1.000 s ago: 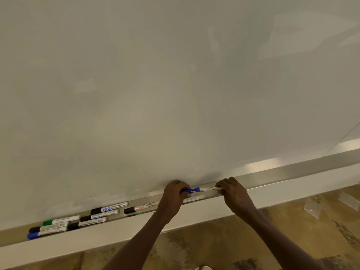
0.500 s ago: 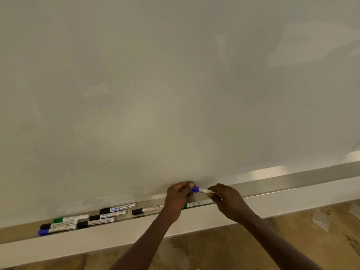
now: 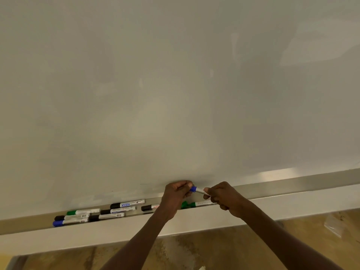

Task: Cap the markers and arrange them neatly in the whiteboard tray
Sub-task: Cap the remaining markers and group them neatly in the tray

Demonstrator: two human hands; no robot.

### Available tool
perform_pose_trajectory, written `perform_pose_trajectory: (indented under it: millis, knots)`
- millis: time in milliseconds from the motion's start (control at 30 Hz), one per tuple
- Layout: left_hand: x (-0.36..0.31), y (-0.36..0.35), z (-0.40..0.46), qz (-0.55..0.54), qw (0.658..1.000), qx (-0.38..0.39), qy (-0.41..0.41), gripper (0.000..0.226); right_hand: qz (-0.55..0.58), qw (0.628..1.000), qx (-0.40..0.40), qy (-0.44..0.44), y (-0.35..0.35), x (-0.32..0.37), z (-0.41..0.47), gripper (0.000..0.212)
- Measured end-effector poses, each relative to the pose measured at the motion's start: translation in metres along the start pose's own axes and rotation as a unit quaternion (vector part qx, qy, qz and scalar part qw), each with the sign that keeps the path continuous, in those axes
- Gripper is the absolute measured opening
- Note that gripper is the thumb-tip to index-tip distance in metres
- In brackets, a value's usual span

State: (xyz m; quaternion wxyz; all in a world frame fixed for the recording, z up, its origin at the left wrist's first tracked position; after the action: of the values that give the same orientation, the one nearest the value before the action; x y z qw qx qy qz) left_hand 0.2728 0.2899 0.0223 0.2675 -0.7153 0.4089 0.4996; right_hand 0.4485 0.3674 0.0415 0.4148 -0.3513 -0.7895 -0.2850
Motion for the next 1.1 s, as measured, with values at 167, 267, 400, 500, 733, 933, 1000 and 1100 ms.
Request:
perform_pose_trajectory:
  millis: [167,267,400,500,733,933,1000,1100]
  knots:
    - [-0.001,0.006,0.003,0.040,0.999,-0.001,-0.010,0.014,-0.067,0.997,-0.024,0.032,-0.008,-0.005,0.009,0.027]
    - [0.000,0.002,0.005,0.088,0.995,-0.028,-0.038,0.013,-0.187,0.975,-0.046,0.111,-0.005,-0.009,0.024,0.020]
    - [0.006,0.002,0.004,0.201,0.971,-0.070,-0.111,0.012,-0.285,0.944,-0.031,0.164,-0.004,-0.028,0.039,0.020]
    - [0.018,0.014,0.003,0.304,0.930,-0.113,-0.173,0.010,-0.330,0.919,-0.067,0.207,-0.001,-0.042,0.045,0.024]
    - [0.043,0.021,0.003,0.452,0.873,-0.059,-0.174,0.018,-0.381,0.872,-0.181,0.250,-0.004,-0.059,0.053,0.012]
    - [0.048,0.011,0.004,0.536,0.825,-0.010,-0.181,0.015,-0.452,0.817,-0.214,0.287,-0.011,-0.060,0.051,0.012]
    - [0.049,0.009,0.006,0.535,0.826,-0.008,-0.177,0.016,-0.461,0.807,-0.196,0.311,-0.012,-0.062,0.051,0.014]
    - [0.049,0.009,0.009,0.540,0.823,0.006,-0.175,0.017,-0.474,0.793,-0.153,0.351,-0.013,-0.067,0.050,0.013]
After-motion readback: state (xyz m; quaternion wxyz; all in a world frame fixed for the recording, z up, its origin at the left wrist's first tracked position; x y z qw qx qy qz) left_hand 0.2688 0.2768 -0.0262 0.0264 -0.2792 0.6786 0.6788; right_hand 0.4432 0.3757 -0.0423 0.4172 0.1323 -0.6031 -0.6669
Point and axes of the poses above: each hand's wrist, its own z-axis towards the middle knuckle, its own y-axis out of the back of the hand, x = y × z, the point moved 2 cm from there along z, towards the middle knuckle, and after that the axes turned 7 degrees about -x, right-handed, at the moved point
